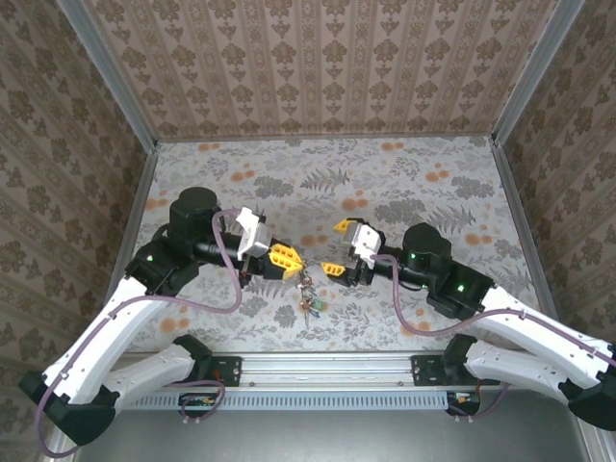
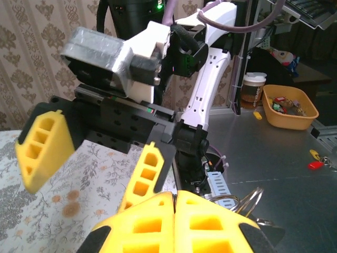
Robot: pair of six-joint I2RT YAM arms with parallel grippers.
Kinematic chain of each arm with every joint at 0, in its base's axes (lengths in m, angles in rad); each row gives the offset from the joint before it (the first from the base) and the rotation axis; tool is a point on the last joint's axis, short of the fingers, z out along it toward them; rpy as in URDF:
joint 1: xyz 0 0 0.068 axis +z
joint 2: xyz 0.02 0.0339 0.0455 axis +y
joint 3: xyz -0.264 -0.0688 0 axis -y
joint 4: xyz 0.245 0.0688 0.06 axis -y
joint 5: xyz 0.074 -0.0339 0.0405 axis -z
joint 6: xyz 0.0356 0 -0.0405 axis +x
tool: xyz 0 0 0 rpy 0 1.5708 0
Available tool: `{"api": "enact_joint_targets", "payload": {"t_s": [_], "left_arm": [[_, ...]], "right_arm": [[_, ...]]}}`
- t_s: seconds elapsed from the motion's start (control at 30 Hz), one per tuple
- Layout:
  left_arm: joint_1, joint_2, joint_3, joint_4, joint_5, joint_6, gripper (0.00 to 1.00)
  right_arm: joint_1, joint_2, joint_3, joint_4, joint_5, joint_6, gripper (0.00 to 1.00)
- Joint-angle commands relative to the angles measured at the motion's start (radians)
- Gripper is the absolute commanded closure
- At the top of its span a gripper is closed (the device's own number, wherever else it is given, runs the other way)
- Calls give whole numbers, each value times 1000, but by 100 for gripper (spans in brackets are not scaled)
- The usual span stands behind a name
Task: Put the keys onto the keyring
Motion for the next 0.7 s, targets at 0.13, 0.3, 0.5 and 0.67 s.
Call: {"api": "enact_joint_targets", "payload": {"t_s": [0.13, 0.3, 0.5, 0.67], "left_arm": [[7, 37, 40, 26, -226, -30, 100], [-5, 63, 8, 4, -553, -35, 100], [-12, 152, 17, 39, -635, -75, 100], [-26, 280, 80, 10, -717, -84, 100]], "right_arm": [[-65, -78, -70, 92, 47, 98, 8], [-97, -68, -31, 7, 87, 103, 0], [-170, -32, -7, -28, 230, 188, 0], [-317, -22, 19, -116, 255, 305, 0]]}}
